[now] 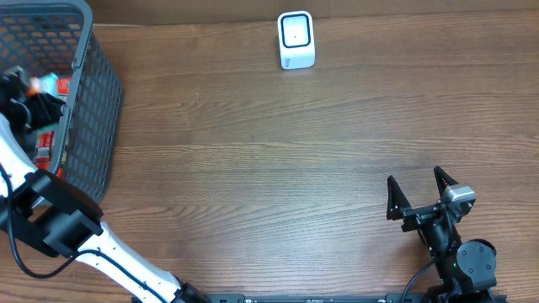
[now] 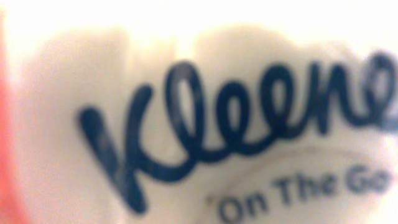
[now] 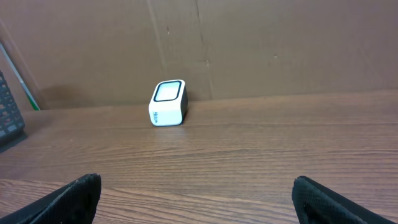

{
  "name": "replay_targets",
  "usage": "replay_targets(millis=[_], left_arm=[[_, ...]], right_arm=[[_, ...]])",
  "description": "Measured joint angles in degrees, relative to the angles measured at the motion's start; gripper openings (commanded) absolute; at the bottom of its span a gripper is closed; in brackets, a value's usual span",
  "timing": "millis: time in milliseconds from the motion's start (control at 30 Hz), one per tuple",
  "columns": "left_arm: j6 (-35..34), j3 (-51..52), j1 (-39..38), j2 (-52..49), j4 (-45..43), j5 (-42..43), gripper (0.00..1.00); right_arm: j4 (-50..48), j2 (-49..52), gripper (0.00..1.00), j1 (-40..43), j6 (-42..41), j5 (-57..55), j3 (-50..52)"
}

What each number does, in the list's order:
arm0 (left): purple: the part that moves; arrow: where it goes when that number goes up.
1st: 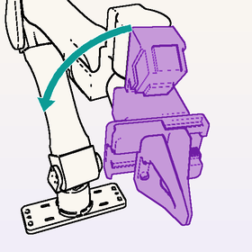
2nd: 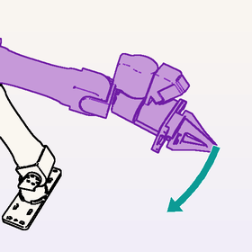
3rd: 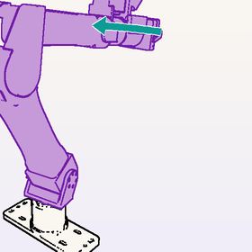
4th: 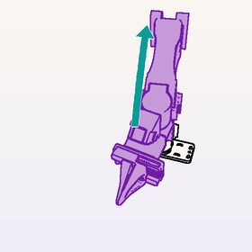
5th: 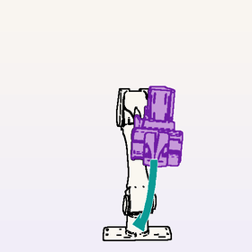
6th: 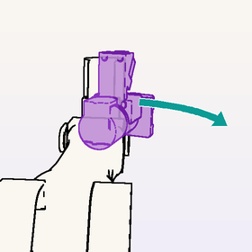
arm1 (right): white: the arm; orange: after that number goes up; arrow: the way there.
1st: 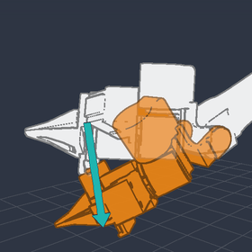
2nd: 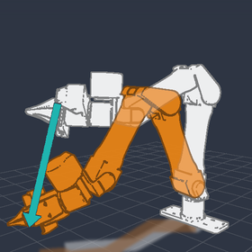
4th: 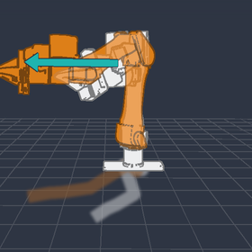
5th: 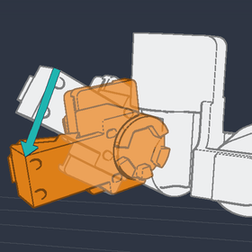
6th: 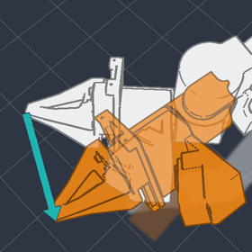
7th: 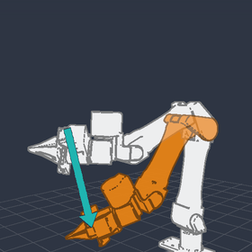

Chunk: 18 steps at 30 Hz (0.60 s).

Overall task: Scan the item barcode
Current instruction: 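Lift the Kleenex pack out and carry it right onto the table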

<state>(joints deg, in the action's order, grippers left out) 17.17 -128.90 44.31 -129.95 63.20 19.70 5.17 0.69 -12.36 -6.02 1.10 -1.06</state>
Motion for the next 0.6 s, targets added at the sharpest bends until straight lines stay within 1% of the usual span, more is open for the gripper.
replay_targets(millis=[133,233,300,500,600], left_arm=[[-2.71,-4.24,0.00,4.17,-0.04,0.00,0.39],[-5.73,-5.07,0.00,10.60,-0.15,0.07,0.33],[-8.00,-5.31,0.00,14.47,0.04,0.76,0.31],[-13.11,-6.29,-0.46,25.11,1.33,7.87,0.30],[-15.41,-6.38,-2.23,28.70,2.05,9.86,0.27]], right_arm=[[-0.02,0.00,1.00,0.00,0.00,0.02,0.00],[-0.02,0.00,1.00,0.00,0.02,0.02,0.00],[-0.02,0.00,1.00,0.00,0.02,0.02,0.00],[0.00,0.00,1.00,0.00,0.00,0.04,0.00],[0.00,0.00,1.00,0.00,0.00,0.02,0.00]])
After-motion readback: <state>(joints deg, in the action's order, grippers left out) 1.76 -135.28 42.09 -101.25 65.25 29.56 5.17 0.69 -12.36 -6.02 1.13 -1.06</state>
